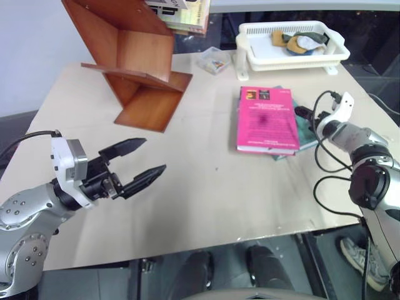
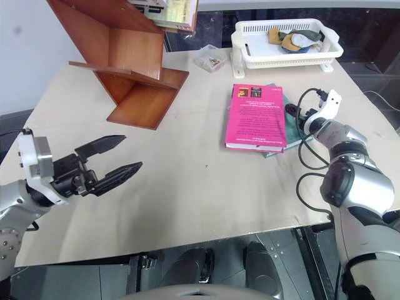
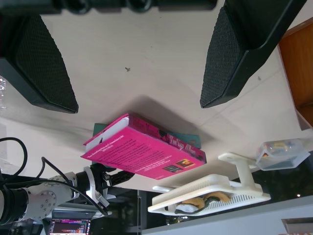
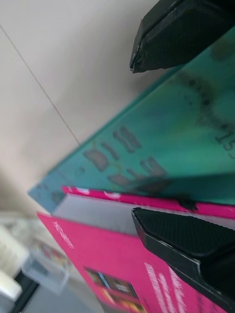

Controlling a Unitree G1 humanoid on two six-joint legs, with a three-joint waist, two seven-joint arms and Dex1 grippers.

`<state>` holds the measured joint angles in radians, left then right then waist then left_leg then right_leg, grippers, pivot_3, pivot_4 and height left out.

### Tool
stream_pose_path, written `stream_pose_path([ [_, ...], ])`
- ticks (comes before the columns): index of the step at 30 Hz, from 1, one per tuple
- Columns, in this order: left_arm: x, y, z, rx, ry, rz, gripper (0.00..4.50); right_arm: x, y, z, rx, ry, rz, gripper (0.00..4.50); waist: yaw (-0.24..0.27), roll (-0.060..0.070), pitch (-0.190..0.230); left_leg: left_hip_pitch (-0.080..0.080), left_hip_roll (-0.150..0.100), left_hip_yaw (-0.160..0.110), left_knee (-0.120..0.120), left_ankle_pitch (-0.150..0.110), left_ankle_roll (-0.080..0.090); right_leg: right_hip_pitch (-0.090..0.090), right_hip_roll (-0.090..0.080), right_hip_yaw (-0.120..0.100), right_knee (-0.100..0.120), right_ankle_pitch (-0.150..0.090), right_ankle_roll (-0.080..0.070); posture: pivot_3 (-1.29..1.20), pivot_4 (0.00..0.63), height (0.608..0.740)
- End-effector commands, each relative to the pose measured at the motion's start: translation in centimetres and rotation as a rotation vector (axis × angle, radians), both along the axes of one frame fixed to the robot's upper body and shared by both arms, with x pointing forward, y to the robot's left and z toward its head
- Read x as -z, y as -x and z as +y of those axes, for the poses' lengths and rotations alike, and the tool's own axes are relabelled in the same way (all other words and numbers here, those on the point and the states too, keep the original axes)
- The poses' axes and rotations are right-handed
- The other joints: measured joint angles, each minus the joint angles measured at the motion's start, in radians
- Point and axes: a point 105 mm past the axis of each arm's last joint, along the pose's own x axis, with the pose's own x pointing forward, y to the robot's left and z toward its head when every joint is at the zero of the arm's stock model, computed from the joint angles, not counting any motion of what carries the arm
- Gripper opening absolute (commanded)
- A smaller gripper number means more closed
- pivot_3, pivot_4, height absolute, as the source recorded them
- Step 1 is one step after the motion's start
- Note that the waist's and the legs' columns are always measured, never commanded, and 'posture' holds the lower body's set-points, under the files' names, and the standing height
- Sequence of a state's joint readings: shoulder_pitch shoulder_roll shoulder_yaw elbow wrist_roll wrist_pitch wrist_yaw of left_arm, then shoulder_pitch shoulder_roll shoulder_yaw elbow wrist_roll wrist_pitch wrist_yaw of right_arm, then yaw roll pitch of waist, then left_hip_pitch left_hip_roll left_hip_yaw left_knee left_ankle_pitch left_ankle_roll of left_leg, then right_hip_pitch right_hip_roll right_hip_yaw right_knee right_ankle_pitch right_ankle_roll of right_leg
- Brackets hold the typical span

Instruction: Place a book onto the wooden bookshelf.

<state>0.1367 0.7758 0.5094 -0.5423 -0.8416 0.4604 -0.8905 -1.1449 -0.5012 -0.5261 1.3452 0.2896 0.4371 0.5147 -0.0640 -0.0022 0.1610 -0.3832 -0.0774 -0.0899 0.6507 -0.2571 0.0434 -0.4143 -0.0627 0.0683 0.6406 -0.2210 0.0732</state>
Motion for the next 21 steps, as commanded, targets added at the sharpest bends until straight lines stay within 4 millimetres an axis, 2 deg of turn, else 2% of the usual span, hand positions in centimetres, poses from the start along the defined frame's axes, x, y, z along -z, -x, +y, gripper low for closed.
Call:
stream_pose_path([
  [1,-0.6,0.0,0.0,-0.003,-0.005,-0.044,4.40,0.4,0.4,0.9,-0.073,-0.053,-0.001,4.50,-0.002,0.000,0.000,0.000,0.000,0.000,0.000,0.000,0.000,0.000,0.000,0.000,0.000,0.000,0.000,0.00,0.150,0.740],
  [6,-0.5,-0.1,0.1,-0.003,-0.007,-0.043,4.40,1.0,1.1,1.9,-0.164,-0.081,0.006,4.50,-0.003,0.000,0.000,0.000,0.000,0.000,0.000,0.000,0.000,0.000,0.000,0.000,0.000,0.000,0.000,0.00,0.150,0.740],
  [13,-0.4,-0.1,0.1,-0.001,-0.008,-0.041,4.40,2.0,1.6,2.3,-0.188,-0.116,0.034,4.50,-0.003,0.000,0.000,0.000,0.000,0.000,0.000,0.000,0.000,0.000,-0.002,0.000,0.000,0.000,0.000,0.00,0.150,0.740],
  [18,-0.3,0.0,0.0,-0.002,-0.003,-0.036,4.40,3.3,3.0,5.1,-0.369,-0.182,0.077,4.50,-0.005,-0.002,-0.001,0.000,0.001,0.000,0.000,0.000,0.000,0.000,-0.002,0.000,0.000,0.000,0.000,0.00,0.150,0.740],
  [21,-0.2,0.1,-0.1,-0.002,-0.003,-0.033,4.40,3.7,3.7,6.1,-0.437,-0.215,0.094,4.50,-0.006,-0.004,-0.002,0.001,0.002,0.000,0.000,0.000,0.000,0.000,-0.001,0.000,0.000,0.000,0.000,0.00,0.150,0.740],
])
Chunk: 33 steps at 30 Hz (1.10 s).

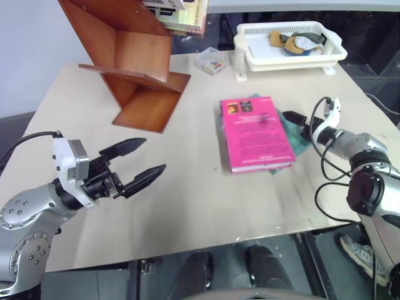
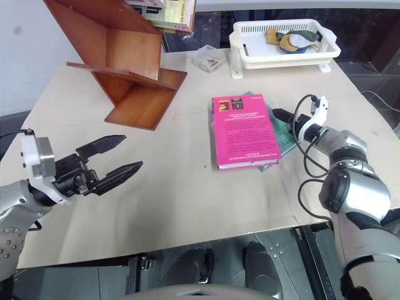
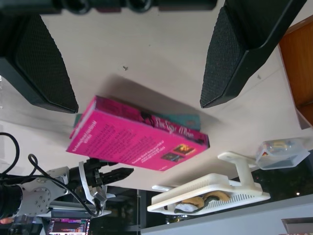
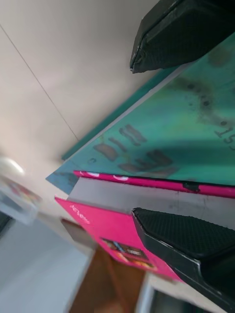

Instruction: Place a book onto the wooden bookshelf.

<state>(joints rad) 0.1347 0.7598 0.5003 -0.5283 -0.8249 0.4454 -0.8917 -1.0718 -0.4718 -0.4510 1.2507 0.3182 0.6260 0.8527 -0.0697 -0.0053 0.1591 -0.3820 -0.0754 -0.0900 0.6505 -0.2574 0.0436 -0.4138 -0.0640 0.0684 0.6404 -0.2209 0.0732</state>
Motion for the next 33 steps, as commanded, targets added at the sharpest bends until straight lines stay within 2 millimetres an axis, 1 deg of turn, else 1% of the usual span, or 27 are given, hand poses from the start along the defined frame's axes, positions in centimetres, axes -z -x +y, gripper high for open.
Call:
stream_pose_path([
  [1,-0.4,0.3,-0.2,0.009,-0.011,-0.029,4.40,2.8,1.6,2.0,-0.108,-0.049,0.112,4.50,0.000,-0.001,-0.001,0.000,0.000,0.000,0.000,0.000,0.000,0.000,0.000,0.000,0.000,0.000,0.000,0.00,0.150,0.740],
  [5,-0.4,0.4,-0.2,0.012,-0.008,-0.029,4.40,3.2,2.1,2.7,-0.144,-0.066,0.139,4.50,0.001,-0.004,-0.003,0.001,0.000,0.000,0.000,0.000,0.000,0.000,0.000,0.000,0.000,0.000,0.000,0.00,0.150,0.740],
  [9,-0.3,0.5,-0.4,0.013,-0.005,-0.024,4.40,3.4,2.2,2.4,-0.115,-0.064,0.166,4.50,0.001,-0.004,-0.003,0.001,0.000,0.000,0.000,0.000,0.000,0.000,0.000,0.000,0.000,0.000,0.000,0.00,0.150,0.740],
  [14,0.0,0.8,-0.6,0.017,0.002,-0.015,4.40,2.3,2.7,2.2,-0.107,-0.091,0.170,4.50,0.009,-0.004,-0.003,0.000,0.000,-0.001,0.000,0.000,0.000,0.000,-0.001,-0.001,0.000,0.000,0.000,0.00,0.150,0.740],
  [18,0.1,0.9,-0.7,0.022,0.007,-0.009,4.40,2.3,3.2,1.9,-0.076,-0.073,0.177,4.50,0.016,-0.004,-0.003,0.000,0.000,-0.001,-0.001,0.000,0.000,0.000,-0.001,-0.001,0.000,0.000,0.000,0.00,0.150,0.740],
  [26,0.6,1.1,-1.0,0.034,0.002,0.009,4.40,0.9,4.9,1.5,-0.029,-0.117,0.177,4.50,0.031,-0.004,-0.003,-0.001,0.000,-0.001,-0.001,0.000,0.000,0.000,-0.001,-0.001,-0.001,0.000,0.000,0.00,0.150,0.740],
  [28,0.7,1.0,-1.0,0.036,-0.005,0.010,4.40,0.6,5.5,1.6,-0.041,-0.129,0.172,4.50,0.032,-0.004,-0.003,-0.001,0.000,-0.001,-0.001,0.000,0.000,0.000,-0.002,-0.001,-0.001,0.000,0.000,0.00,0.150,0.740],
  [33,0.8,1.0,-1.1,0.042,0.001,0.014,4.40,0.8,6.9,2.0,-0.053,-0.137,0.189,4.50,0.031,-0.003,-0.002,-0.002,0.000,-0.002,-0.001,0.000,0.000,-0.001,-0.002,-0.001,-0.002,0.000,0.000,0.00,0.150,0.740],
])
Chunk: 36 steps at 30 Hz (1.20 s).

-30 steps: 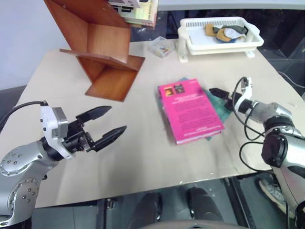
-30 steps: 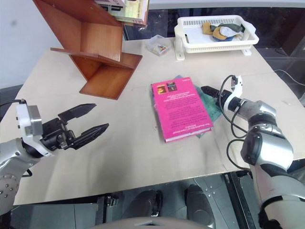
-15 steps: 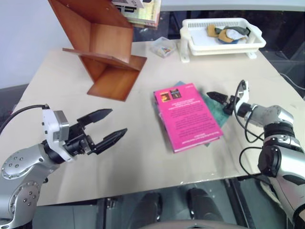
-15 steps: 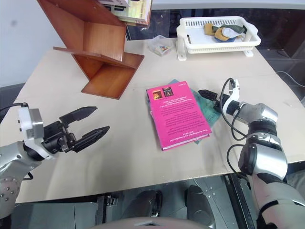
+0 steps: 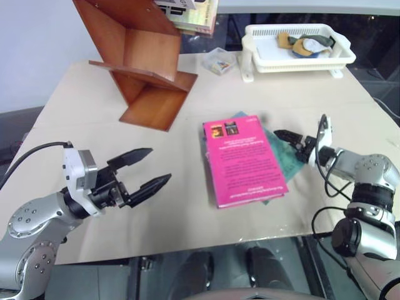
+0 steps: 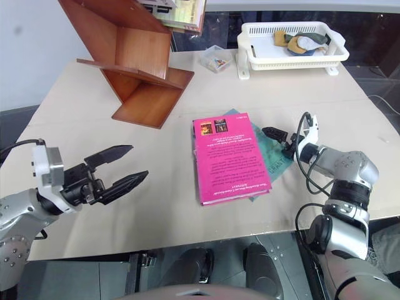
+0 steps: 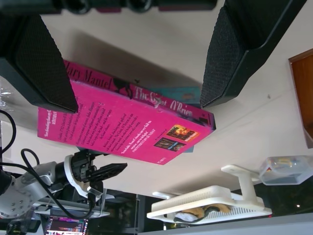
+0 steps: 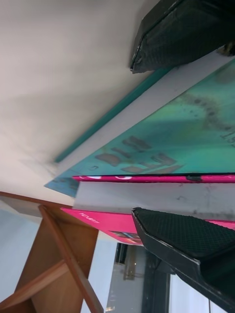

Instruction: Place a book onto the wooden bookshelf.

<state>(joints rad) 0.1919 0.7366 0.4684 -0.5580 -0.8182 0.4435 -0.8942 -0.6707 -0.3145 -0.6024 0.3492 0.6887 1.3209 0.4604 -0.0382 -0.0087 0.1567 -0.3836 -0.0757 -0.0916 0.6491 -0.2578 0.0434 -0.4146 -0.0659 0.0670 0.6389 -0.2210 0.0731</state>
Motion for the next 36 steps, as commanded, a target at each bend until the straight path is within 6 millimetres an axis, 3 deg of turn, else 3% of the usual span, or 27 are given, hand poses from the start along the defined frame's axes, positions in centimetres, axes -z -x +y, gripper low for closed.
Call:
stream_pose_path([
  [1,-0.7,0.2,-0.3,0.020,-0.007,-0.041,4.40,-0.2,0.8,0.5,-0.017,0.004,0.002,4.50,-0.001,0.000,0.000,0.000,0.000,0.000,0.000,0.000,0.000,0.000,0.000,0.000,0.000,0.000,0.000,0.00,0.150,0.740],
  [3,-0.7,0.2,-0.3,0.021,-0.008,-0.041,4.40,-0.8,0.5,0.2,0.013,0.029,-0.049,4.50,-0.003,0.000,0.000,0.000,0.000,0.000,0.000,0.000,0.000,0.000,0.000,0.000,0.000,0.000,0.000,0.00,0.150,0.740],
  [7,-0.7,0.2,-0.4,0.027,-0.010,-0.040,4.40,-4.6,-0.4,-1.6,0.097,0.047,-0.294,4.50,-0.002,0.004,0.003,0.000,0.000,0.000,0.000,0.000,0.000,0.000,0.000,0.000,0.000,0.000,0.000,0.00,0.150,0.740],
  [22,-0.6,0.2,-0.6,0.043,0.000,-0.037,4.40,-6.8,1.6,-6.9,0.005,0.310,-0.590,4.50,0.000,0.005,0.004,-0.001,0.000,0.000,0.000,0.000,0.000,0.000,0.000,-0.001,-0.002,0.000,0.000,0.00,0.150,0.740],
  [24,-0.3,0.6,-1.2,0.098,0.012,-0.009,4.40,-6.2,3.5,-9.3,-0.059,0.429,-0.646,4.50,0.003,0.005,0.004,-0.001,0.000,0.001,0.000,0.000,0.000,0.000,0.000,0.000,-0.002,0.000,0.000,0.00,0.150,0.740],
  [28,0.6,-0.2,-1.3,0.080,0.008,0.024,4.40,-5.4,6.1,-11.7,-0.194,0.584,-0.688,4.50,0.020,0.007,0.005,-0.002,-0.001,0.000,0.000,-0.001,0.001,0.000,-0.001,-0.002,-0.004,0.000,0.001,0.00,0.150,0.740],
  [32,2.6,-2.1,-2.2,0.002,0.079,0.091,4.40,-6.7,9.5,-12.1,-0.321,0.575,-0.826,4.50,0.021,0.006,0.005,0.000,0.001,0.000,0.000,-0.001,0.001,0.002,0.000,-0.002,-0.005,0.000,0.001,0.00,0.150,0.740],
  [36,3.1,-4.1,-3.8,-0.035,0.232,0.188,4.40,-6.3,11.0,-12.5,-0.406,0.624,-0.791,4.50,0.025,0.007,0.005,0.000,0.001,0.001,0.001,-0.001,0.001,0.002,0.000,-0.001,-0.004,0.000,0.001,0.00,0.150,0.740],
])
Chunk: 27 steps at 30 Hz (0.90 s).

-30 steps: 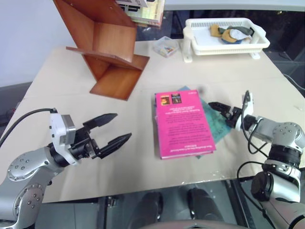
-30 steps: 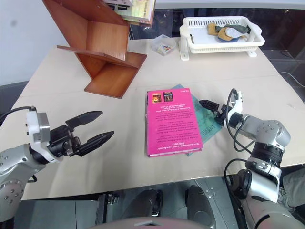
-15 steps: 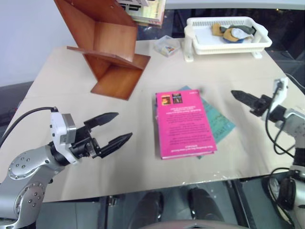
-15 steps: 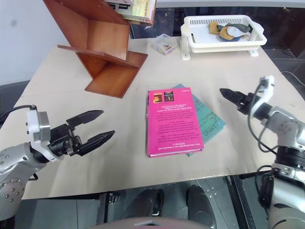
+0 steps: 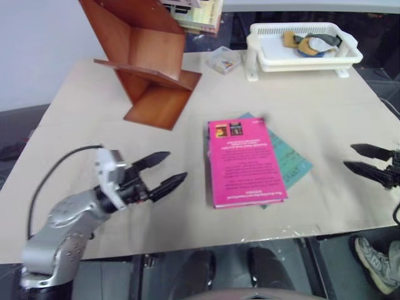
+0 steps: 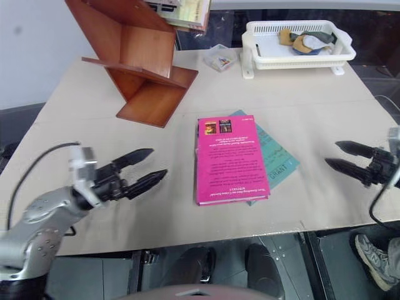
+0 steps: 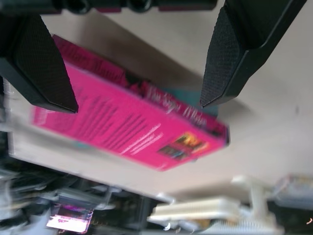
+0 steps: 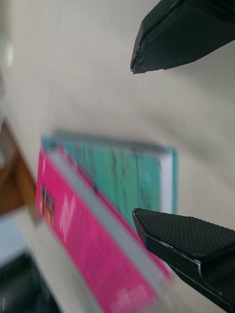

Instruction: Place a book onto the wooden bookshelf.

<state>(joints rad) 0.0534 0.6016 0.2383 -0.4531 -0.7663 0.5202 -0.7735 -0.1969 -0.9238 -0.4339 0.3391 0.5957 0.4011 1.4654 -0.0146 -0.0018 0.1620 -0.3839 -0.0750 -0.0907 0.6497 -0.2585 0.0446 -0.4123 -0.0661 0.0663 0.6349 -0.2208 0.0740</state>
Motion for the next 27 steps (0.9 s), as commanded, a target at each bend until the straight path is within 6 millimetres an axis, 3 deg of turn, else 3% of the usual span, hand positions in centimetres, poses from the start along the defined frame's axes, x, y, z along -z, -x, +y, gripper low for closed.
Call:
stream_pose_path([
  [1,-0.3,-1.5,-1.2,-0.038,0.111,0.055,4.40,-1.8,1.5,0.1,-0.078,0.098,-0.080,4.50,0.004,0.000,0.000,0.000,0.000,0.000,0.001,0.000,0.000,0.000,0.000,0.000,0.001,0.000,0.000,0.00,0.150,0.740],
  [9,1.5,-4.1,-4.5,-0.045,0.312,0.304,4.40,-1.6,3.3,1.2,-0.146,0.148,-0.083,4.50,0.004,-0.001,0.000,0.000,-0.001,-0.001,0.002,0.000,0.000,0.000,0.000,0.000,0.002,0.000,0.000,0.00,0.150,0.740],
  [20,2.4,-7.5,-6.2,0.002,0.478,0.580,4.40,-2.6,3.4,3.9,-0.211,0.089,-0.144,4.50,0.011,-0.002,0.001,0.000,-0.002,-0.002,0.005,0.000,-0.001,0.000,0.002,-0.001,0.005,0.000,0.000,0.00,0.150,0.740],
  [27,2.6,-4.9,-7.0,0.112,0.469,0.662,4.40,-2.2,3.7,3.9,-0.194,0.088,-0.145,4.50,0.010,-0.002,0.001,0.000,-0.002,-0.001,0.005,0.003,-0.005,0.000,0.000,0.000,0.005,0.000,0.000,0.00,0.150,0.740],
])
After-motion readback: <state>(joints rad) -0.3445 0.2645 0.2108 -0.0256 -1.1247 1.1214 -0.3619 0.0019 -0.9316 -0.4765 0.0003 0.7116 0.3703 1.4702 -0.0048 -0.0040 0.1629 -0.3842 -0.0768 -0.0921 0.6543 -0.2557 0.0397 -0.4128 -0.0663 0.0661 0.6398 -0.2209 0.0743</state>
